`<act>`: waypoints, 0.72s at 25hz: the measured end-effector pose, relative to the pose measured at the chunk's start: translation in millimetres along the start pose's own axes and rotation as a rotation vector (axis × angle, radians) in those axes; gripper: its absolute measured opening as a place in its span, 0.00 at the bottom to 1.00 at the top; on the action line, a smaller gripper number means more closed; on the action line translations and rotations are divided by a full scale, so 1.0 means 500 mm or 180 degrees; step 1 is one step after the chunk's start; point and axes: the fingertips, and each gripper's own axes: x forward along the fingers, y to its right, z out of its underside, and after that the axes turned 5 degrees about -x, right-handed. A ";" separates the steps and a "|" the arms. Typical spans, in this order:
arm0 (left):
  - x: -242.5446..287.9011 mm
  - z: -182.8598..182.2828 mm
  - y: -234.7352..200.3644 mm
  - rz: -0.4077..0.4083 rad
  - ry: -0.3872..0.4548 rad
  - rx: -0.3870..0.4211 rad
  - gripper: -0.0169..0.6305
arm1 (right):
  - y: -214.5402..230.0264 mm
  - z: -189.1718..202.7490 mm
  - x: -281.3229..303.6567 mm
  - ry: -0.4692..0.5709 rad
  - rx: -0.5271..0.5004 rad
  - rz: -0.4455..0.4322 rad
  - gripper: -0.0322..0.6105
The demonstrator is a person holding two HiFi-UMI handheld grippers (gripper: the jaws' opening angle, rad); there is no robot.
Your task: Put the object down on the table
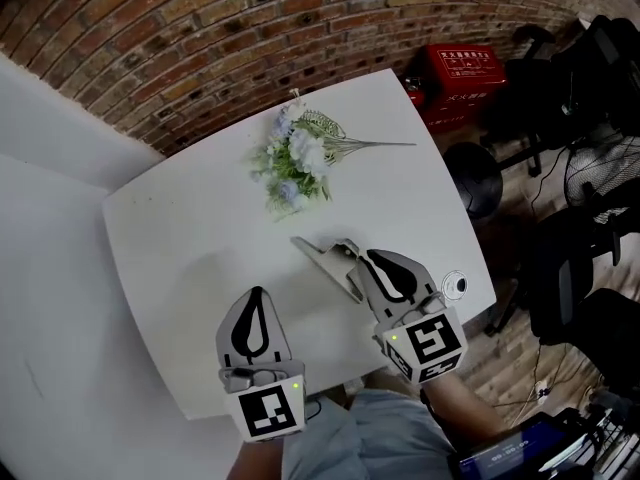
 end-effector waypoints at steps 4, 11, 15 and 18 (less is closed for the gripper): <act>-0.054 -0.055 0.027 -0.0071 0.0243 0.0038 0.04 | -0.013 -0.054 -0.058 0.0226 -0.0174 -0.0011 0.08; -0.162 -0.150 0.045 -0.0251 0.0628 0.0102 0.04 | -0.064 -0.136 -0.157 0.0578 -0.0394 -0.0090 0.06; -0.208 -0.195 0.050 -0.0334 0.0843 0.0136 0.04 | -0.076 -0.189 -0.202 0.0768 -0.0543 -0.0084 0.06; -0.233 -0.218 0.060 -0.0352 0.0968 0.0162 0.04 | -0.080 -0.219 -0.228 0.0892 -0.0647 -0.0072 0.06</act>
